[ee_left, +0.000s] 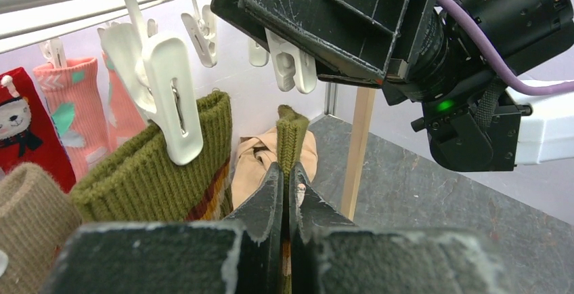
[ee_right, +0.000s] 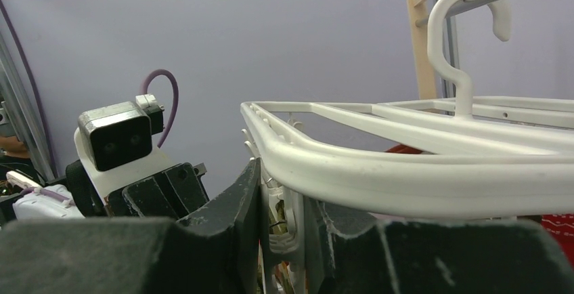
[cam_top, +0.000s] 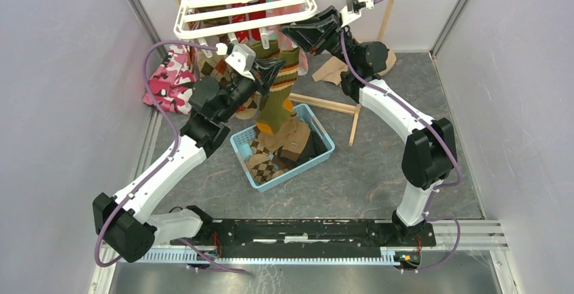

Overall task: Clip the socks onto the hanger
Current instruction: Clamp the sock onto the hanger.

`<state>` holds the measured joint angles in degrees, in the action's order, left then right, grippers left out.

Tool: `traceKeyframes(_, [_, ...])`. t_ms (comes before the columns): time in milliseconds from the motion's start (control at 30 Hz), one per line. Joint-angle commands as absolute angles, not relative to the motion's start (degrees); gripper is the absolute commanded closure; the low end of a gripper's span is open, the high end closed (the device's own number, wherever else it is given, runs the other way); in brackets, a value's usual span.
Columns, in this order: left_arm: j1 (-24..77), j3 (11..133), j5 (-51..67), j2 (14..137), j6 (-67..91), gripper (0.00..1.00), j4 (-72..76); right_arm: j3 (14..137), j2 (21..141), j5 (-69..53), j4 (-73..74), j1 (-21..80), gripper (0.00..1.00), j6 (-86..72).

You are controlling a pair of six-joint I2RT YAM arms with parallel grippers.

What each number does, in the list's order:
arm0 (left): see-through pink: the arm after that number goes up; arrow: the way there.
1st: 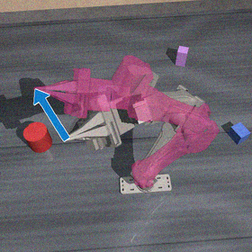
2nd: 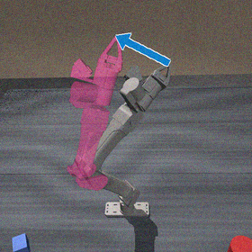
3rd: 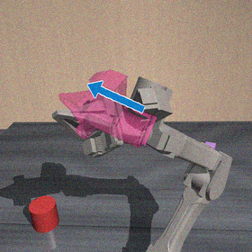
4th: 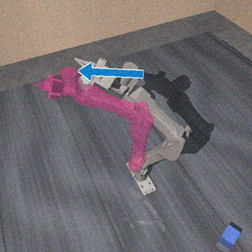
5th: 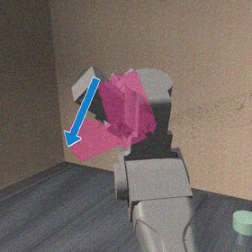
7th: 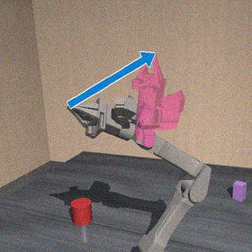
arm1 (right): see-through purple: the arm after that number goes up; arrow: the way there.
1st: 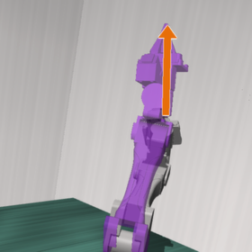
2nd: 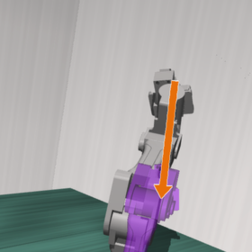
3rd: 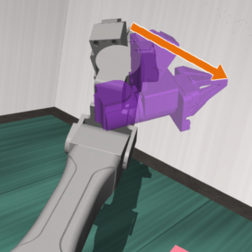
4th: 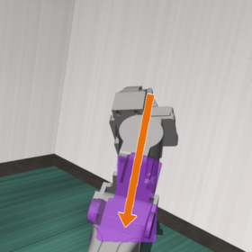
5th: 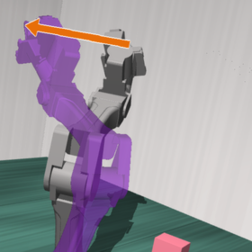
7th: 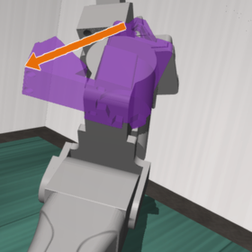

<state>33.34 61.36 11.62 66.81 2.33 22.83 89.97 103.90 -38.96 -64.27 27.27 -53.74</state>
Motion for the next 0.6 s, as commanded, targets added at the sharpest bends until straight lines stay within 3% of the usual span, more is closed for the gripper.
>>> traceKeyframes(0, [33.3,65.3,10.5,67.8,4.4,0.98,23.7,90.5,102.7,-39.6,-68.6,27.5,1.0,-55.4])
traceKeyframes(567, [33.1,69.4,11.5,71.0,8.3,0.98,24.9,89.6,103.1,-39.8,-69.6,27.5,1.0,-56.0])
